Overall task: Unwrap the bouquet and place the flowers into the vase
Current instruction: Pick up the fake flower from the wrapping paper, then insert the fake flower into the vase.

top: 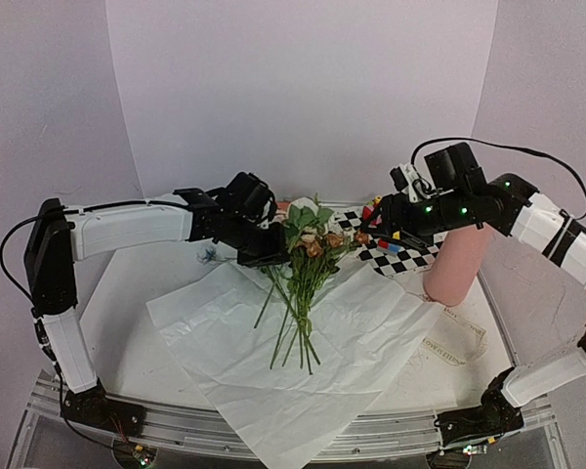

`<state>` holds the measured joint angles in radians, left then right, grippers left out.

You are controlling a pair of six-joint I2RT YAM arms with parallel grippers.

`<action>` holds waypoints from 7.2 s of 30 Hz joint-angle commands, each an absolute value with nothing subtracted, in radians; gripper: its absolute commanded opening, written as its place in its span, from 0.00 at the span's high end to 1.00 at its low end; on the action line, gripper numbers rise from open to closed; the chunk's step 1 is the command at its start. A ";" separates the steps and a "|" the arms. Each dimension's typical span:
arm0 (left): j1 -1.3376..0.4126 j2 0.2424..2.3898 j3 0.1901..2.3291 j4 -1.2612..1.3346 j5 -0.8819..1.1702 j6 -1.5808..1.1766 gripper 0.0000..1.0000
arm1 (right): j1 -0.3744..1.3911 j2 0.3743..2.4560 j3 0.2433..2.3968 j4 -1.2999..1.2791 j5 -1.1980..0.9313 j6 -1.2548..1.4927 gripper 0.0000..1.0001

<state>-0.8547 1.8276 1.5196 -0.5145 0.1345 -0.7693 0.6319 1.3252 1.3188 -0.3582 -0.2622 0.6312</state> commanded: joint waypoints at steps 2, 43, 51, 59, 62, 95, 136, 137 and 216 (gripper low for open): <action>-0.859 1.765 1.478 -0.478 0.137 -0.812 0.94 | 0.637 1.361 1.290 -0.290 -0.344 0.725 0.33; -0.914 1.798 1.496 -0.521 0.014 -0.813 0.97 | 0.643 1.446 1.385 -0.295 -0.388 0.607 0.27; -0.918 1.684 1.546 -0.476 0.046 -0.722 0.99 | 0.643 1.430 1.436 -0.135 -0.524 0.632 0.25; -0.935 1.629 1.527 -0.310 0.222 -0.667 1.00 | 0.651 1.387 1.419 0.044 -0.618 0.677 0.30; -0.946 1.637 1.529 -0.249 0.315 -0.662 1.00 | 0.664 1.385 1.422 0.053 -0.609 0.678 0.34; -1.072 1.662 1.539 -0.074 0.551 -0.666 0.89 | 0.705 1.305 1.325 0.080 -0.498 0.729 0.86; -1.072 1.604 1.523 -0.115 -0.300 -0.475 0.01 | 0.704 1.092 1.856 -0.289 0.725 0.118 1.00; -1.072 1.603 1.520 -0.108 -0.298 -0.469 0.00 | 0.704 1.099 1.872 -0.285 0.741 0.094 1.00; -1.072 1.398 1.369 -0.074 -0.418 -0.481 0.03 | 0.241 1.324 1.662 0.137 0.567 -0.097 0.99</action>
